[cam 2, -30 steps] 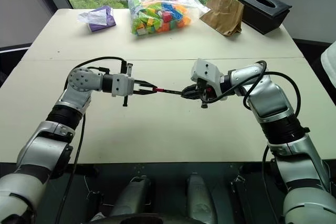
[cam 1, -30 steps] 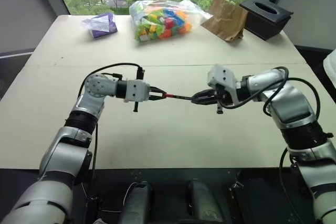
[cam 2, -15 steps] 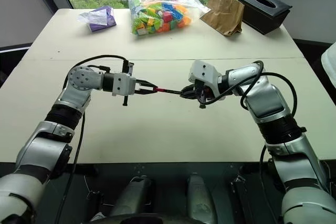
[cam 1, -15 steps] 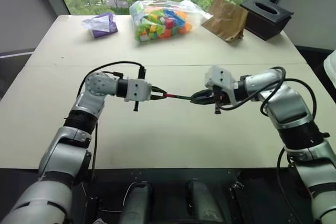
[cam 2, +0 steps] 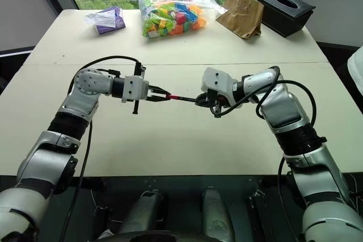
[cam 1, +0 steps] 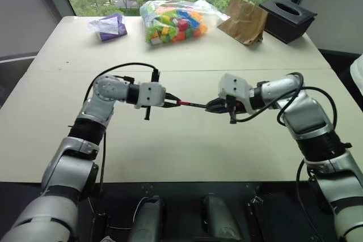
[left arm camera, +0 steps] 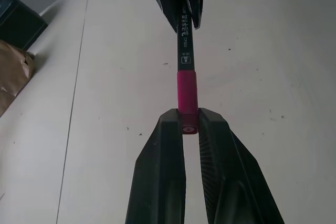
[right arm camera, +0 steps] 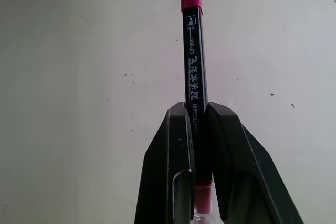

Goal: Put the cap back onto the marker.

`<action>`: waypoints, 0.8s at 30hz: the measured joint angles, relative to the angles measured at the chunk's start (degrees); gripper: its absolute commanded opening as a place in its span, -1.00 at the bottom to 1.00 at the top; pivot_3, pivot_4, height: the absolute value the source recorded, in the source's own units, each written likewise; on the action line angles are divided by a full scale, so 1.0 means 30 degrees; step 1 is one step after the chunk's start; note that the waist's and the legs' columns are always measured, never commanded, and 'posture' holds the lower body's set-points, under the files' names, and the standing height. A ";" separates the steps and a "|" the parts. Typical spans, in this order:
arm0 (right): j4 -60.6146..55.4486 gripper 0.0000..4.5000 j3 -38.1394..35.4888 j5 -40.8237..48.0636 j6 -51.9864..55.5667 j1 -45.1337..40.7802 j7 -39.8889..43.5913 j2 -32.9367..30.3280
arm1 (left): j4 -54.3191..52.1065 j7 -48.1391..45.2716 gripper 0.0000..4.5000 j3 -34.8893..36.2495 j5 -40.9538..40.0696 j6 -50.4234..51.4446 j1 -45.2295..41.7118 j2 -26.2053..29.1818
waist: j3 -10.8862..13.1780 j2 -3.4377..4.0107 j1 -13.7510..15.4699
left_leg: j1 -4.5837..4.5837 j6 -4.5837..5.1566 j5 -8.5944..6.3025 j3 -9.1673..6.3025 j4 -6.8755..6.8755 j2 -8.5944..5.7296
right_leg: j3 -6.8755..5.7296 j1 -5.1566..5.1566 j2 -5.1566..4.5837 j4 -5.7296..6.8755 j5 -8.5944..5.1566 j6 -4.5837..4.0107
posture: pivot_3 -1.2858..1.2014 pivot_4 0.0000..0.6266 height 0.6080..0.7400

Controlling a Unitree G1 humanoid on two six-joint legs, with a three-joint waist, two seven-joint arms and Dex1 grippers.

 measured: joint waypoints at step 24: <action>0.0932 -1.00 -0.4814 0.1316 0.2391 0.3200 -0.3787 -0.2849 | -0.4090 0.2910 0.99 0.1825 -0.1977 0.5069 0.2294 0.0265 | -0.0001 -0.0001 0.0082 | -0.0012 0.0000 0.0000 -0.0001 0.0009 -0.0004 | 0.0002 0.0001 -0.0014 0.0000 0.0001 0.0001 | 0.03 -0.52 1.00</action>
